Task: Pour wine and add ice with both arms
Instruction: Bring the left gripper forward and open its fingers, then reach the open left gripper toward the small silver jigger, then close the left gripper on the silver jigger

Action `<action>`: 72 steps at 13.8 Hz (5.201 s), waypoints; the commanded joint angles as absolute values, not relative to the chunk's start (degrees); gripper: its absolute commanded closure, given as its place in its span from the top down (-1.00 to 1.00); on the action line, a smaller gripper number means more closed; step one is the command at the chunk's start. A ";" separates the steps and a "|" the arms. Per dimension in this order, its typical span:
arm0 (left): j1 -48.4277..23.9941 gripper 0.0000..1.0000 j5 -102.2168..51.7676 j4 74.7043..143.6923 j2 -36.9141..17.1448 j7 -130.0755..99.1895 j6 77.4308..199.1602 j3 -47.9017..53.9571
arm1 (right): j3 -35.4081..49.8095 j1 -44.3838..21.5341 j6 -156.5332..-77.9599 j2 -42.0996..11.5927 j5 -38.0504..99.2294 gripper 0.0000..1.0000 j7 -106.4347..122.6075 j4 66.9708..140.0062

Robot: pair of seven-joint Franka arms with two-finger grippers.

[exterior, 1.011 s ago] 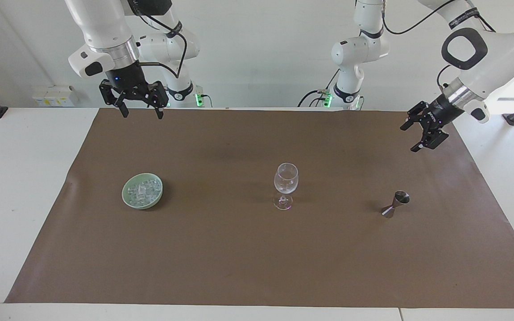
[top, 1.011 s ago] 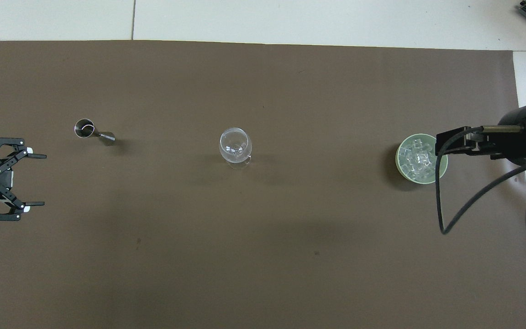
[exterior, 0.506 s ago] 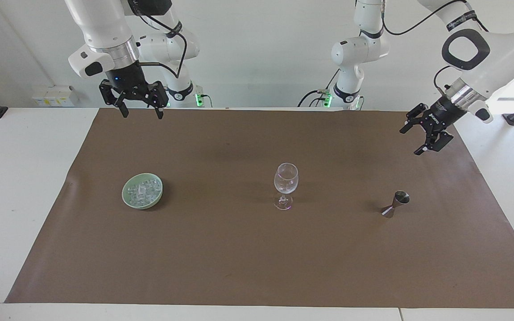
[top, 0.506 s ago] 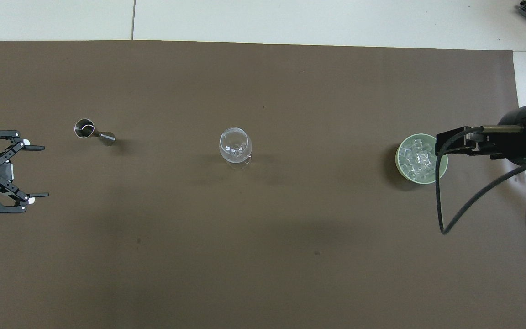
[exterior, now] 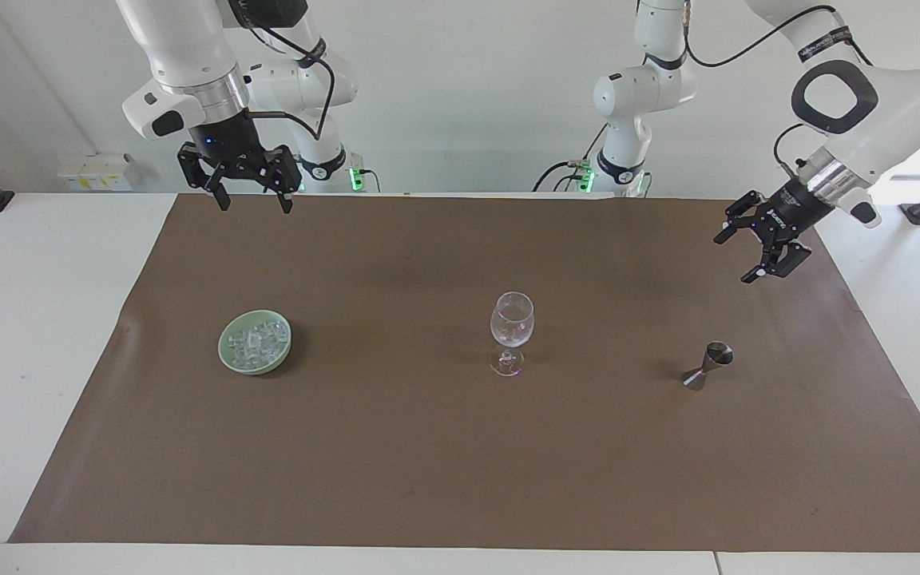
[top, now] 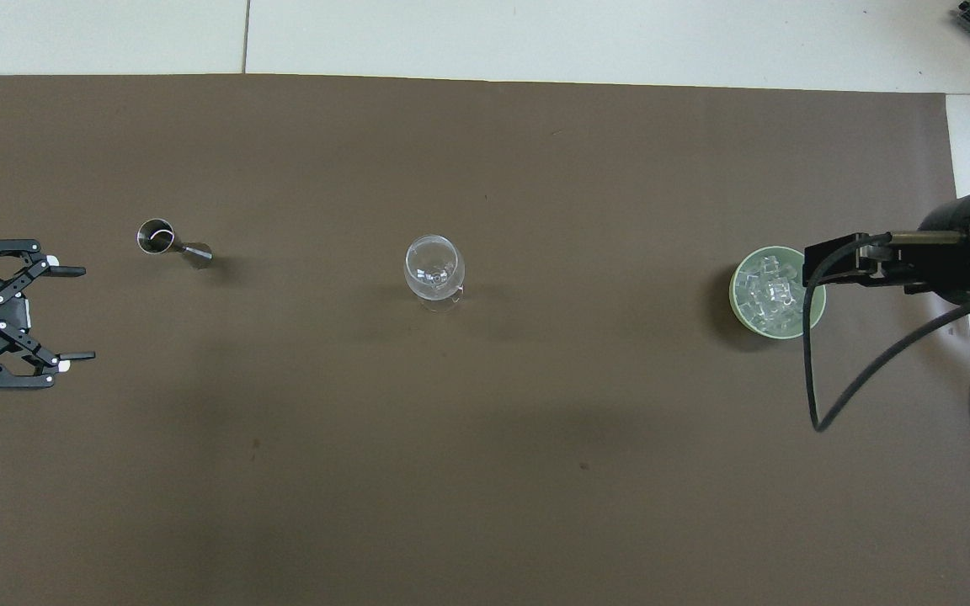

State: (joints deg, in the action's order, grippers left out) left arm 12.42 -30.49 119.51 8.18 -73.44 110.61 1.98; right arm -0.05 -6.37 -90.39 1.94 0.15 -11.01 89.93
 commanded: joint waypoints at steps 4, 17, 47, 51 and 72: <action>12.48 1.00 -32.42 120.59 7.65 -77.43 113.47 2.37 | 0.00 -5.71 -90.62 2.99 1.41 1.00 -9.67 91.14; 15.82 1.00 -44.47 121.81 1.50 -79.63 120.30 2.37 | 0.00 -5.71 -90.62 2.99 1.49 1.00 -9.67 91.14; 17.32 1.00 -81.46 125.33 -14.76 -51.60 124.72 2.46 | 0.00 -5.71 -90.62 2.99 1.41 1.00 -9.67 91.14; 15.74 1.00 -85.16 124.72 -15.90 -49.75 126.82 2.46 | 0.00 -5.71 -90.62 2.99 1.41 1.00 -9.67 91.14; 11.95 0.51 -92.99 124.19 -17.23 -46.67 131.22 2.37 | 0.00 -5.71 -90.62 2.99 1.41 1.00 -9.67 91.14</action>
